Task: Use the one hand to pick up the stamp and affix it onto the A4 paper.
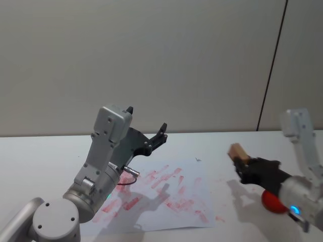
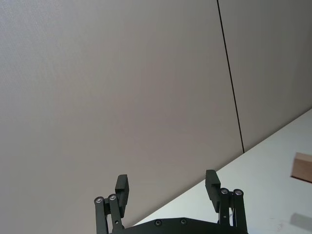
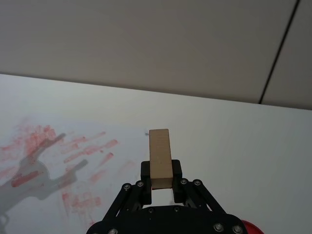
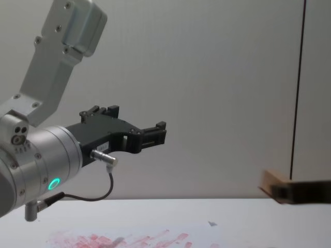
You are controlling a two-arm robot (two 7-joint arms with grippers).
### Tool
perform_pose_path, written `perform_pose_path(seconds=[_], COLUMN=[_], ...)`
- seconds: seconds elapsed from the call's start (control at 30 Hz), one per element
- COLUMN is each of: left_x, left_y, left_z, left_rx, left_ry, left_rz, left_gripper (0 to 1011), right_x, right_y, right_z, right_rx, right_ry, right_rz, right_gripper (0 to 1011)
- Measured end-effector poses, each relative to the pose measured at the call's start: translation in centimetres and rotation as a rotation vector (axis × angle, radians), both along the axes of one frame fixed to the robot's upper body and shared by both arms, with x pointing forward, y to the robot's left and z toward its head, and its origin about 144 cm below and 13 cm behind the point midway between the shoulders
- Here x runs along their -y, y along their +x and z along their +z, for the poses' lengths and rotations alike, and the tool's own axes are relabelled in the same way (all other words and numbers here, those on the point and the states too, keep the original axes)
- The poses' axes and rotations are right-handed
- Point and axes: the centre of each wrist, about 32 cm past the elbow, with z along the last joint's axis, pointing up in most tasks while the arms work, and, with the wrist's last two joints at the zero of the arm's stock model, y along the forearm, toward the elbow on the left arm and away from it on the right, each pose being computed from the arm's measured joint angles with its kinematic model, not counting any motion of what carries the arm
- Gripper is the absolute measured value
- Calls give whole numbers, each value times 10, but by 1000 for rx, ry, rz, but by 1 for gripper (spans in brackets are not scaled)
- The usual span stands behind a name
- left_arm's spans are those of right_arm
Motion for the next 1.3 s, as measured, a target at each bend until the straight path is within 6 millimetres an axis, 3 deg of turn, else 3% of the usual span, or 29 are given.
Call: perform_pose_path(seconds=[0.2,0.53,1.3], left_x=[0,0,0], left_y=[0,0,0], left_z=[0,0,0], left_rx=[0,0,0], left_ry=[0,0,0], left_rz=[0,0,0], left_gripper=[1001,1001,1001], right_x=[24,46,57], right_y=[-11,-19,-19], right_z=[-5,-12,-30], right_rx=[-25,-60,-152], right_ry=[-41,-92,-165], right_rz=[-44,-87,-106], right_gripper=[218,217,217])
